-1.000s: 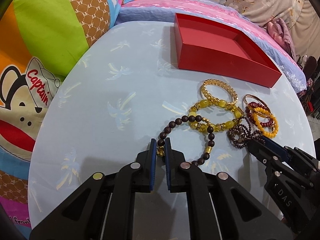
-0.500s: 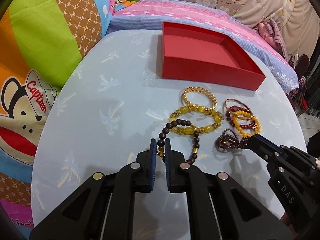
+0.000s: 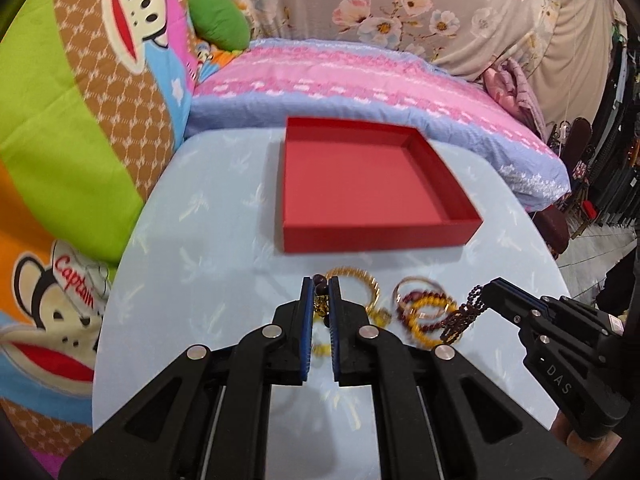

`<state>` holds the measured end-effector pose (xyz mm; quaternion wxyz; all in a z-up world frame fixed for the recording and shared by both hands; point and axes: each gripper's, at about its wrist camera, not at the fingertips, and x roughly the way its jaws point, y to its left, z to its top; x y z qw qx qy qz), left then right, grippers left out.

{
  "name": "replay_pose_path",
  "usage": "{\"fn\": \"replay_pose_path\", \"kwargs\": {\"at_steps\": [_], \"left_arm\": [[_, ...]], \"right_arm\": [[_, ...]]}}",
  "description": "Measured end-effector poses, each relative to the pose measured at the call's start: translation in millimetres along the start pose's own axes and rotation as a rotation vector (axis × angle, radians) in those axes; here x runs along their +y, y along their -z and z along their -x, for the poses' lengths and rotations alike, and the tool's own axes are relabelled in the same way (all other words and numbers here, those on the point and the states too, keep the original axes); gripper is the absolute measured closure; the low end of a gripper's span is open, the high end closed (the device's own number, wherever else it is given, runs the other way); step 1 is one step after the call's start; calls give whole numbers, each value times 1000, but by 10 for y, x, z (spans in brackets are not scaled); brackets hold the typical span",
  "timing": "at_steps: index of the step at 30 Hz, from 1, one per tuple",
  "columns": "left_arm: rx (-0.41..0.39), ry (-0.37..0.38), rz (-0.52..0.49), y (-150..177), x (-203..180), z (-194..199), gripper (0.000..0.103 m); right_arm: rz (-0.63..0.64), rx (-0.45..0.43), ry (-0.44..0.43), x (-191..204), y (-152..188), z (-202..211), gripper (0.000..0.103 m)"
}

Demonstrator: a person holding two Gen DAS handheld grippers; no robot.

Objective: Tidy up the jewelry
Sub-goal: 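Carry both bracelets into the red box and open both tools to release them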

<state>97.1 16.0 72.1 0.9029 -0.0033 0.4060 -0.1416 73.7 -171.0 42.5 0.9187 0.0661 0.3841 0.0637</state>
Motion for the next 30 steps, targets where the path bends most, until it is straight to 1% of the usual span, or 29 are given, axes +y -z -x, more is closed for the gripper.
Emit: {"fn": "replay_pose_path", "kwargs": {"at_steps": [5,9,12,14,16,18,21,26,30], "left_arm": [[-58,33,-30,-504,-74,-72,96],[-93,31,-68,-931,-134,-286,96],[-89,37,-73,-1226,-131,-572,96],[-75,59,-65,-1410,-114,-820,96],[-60,58,-70,-1543,-111,-1056,96],[-46,44,-78,-1658,-113,-1304,96],[-21,28,-73,-1761,-79,-1608,96],[23,16,-71,-1825,-12,-1984,96],[43,5,-53,-1782,57,-2126,95]], "right_arm": [[13,-40,-3,-138,-484,-88,99],[0,-44,-20,-267,-919,-314,99],[-12,-24,-32,-358,-1272,-625,99],[-13,-10,-33,-396,-1440,-825,99],[-23,12,-35,-454,-1605,-1061,99],[-45,35,-43,-525,-1755,-1293,99],[-64,57,-29,-633,-1904,-1588,99],[-72,98,9,-781,-1973,-1941,99],[-78,122,30,-882,-1918,-2064,99]]}}
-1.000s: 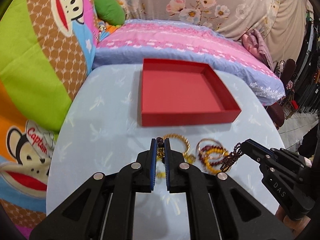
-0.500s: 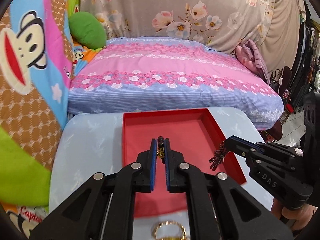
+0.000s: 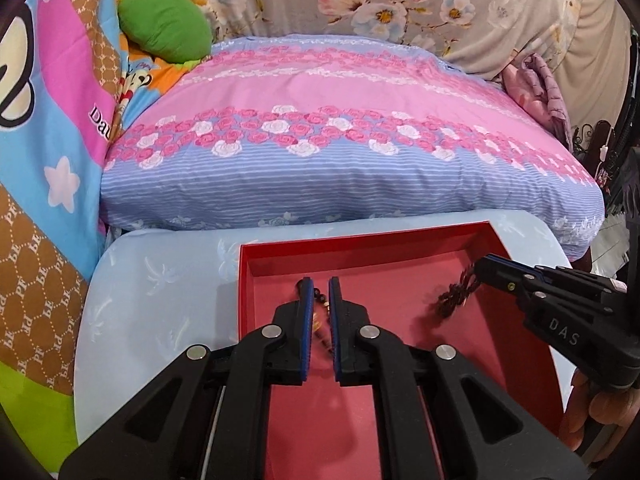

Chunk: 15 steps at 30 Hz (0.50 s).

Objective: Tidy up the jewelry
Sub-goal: 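Carry both bracelets into the red box and open both tools to release them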

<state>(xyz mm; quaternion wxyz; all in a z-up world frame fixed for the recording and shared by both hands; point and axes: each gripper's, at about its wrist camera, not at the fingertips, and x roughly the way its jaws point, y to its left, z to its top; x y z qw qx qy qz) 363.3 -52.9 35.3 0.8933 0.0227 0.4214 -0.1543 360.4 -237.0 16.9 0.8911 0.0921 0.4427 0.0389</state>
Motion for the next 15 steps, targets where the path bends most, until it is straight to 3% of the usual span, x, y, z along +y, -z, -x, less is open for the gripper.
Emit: {"fn": "replay_pose_path", "kwargs": {"at_steps": [3,5,8,15], "left_arm": [[11,-16,21,38,62,-41,77],[3,-34,39,74,88,-6,59],[-13,-43,36,114,77,96,55],[-64,-62,21,195,40,480,50]], "right_arm": [[9,-18,35,-20,29,25,92],[6,-22,38,-34,49,57,84],[3,-41,43,-39,95,159,72],[22,-100,39,49,280,573,64]]}}
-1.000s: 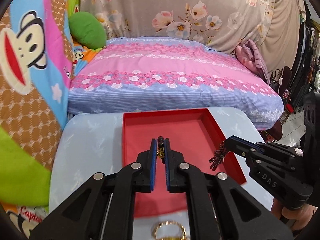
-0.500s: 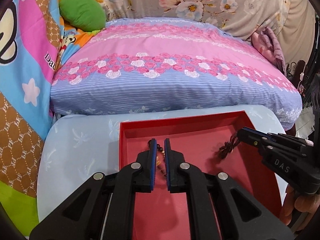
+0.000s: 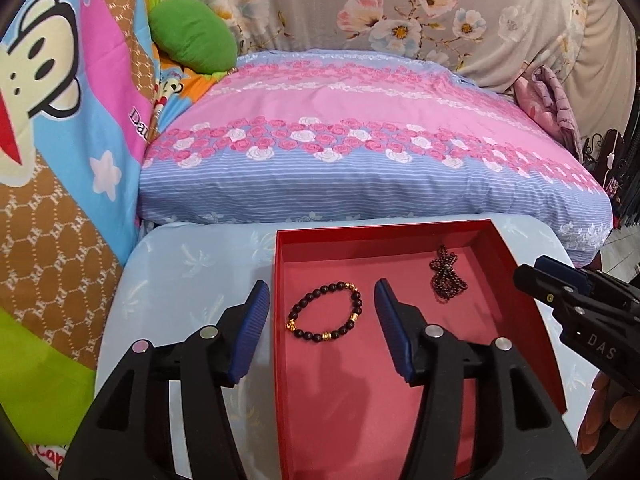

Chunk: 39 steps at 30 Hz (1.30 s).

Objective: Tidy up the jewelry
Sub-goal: 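Carry both bracelets into the red box and open both tools to release them, then grasp the gold twisted cuff with the left tool while the right tool grasps the rose-gold bangle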

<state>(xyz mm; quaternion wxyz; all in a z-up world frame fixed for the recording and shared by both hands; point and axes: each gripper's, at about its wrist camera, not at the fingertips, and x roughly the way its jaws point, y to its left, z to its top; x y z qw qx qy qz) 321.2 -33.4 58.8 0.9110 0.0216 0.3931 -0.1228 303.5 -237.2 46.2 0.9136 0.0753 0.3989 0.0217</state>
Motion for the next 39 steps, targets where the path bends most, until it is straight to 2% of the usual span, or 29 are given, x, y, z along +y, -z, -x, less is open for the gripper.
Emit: {"fn": "replay_pose_path", "kwargs": {"at_steps": [7,18,25,33,39], "left_arm": [[-33,-7,19,344,57,546,50],[-1,-63,55,1155,86,1039,50],[45,-65,77,1529,64,1145,50],[71,-71,80,1776,21,1184,50],[99,-72,83,1929,-10,1126,43]], "right_arm": [[43,-66,17,135,394,629,55],[26,7,18,215,1278,1043,55],[58,26,36,341,1594,1153,55],[54,75,21,421,1877,1116,55],[65,120,9,474,2050,1006,51]]}}
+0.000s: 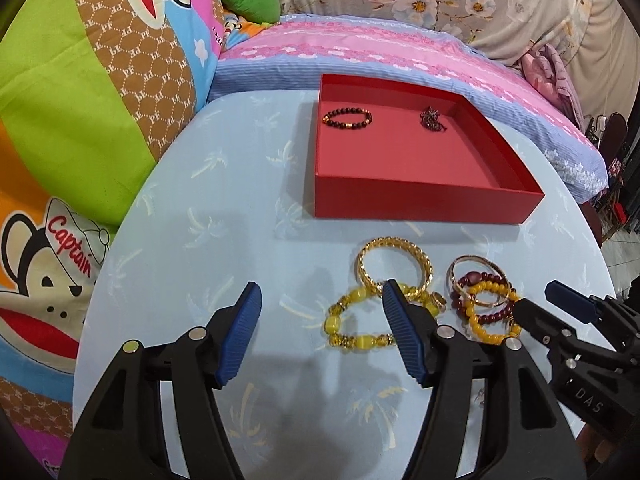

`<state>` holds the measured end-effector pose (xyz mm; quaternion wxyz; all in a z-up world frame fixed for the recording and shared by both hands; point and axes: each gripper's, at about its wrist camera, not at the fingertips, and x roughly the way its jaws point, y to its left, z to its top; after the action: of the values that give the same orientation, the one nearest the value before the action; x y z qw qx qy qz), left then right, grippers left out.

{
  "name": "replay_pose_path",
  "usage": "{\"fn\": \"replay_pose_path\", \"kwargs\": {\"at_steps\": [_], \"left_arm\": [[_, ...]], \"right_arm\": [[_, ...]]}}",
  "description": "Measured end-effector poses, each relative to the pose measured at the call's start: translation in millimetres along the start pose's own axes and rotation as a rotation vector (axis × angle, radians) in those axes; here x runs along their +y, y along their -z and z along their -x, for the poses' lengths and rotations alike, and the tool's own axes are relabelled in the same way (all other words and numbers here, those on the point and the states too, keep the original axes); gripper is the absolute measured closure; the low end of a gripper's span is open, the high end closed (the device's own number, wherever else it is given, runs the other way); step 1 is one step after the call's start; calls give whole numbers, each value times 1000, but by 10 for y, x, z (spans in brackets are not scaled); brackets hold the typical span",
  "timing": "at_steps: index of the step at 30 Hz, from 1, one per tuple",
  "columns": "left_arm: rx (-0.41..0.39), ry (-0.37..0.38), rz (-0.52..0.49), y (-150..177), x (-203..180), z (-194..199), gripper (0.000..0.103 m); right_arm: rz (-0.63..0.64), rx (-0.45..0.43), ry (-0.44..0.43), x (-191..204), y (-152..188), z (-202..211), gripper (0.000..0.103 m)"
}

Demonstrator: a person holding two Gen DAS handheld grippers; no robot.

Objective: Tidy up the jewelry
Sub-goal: 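Grasp the gold twisted cuff with the left tool while the right tool grasps the rose-gold bangle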

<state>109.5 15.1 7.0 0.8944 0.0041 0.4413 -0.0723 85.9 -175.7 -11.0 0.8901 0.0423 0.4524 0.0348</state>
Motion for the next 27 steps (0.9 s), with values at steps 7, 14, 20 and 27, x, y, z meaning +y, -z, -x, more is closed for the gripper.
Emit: {"fn": "replay_pose_path", "kwargs": {"at_steps": [7,14,20,27], "left_arm": [[30,-4,12,59,32,-94,39],[43,1,22,30,58,-170,38],[56,8,30,5,75,-241,38],[66,12,35,-13,88,-283,38]], "right_arm": [[15,24,-10,68,-31,-193,50],[27,41,-10,102,-128,-393,49],[65,32,12,190,-199,-469,48],[74,40,18,203,-293,-561,46]]}}
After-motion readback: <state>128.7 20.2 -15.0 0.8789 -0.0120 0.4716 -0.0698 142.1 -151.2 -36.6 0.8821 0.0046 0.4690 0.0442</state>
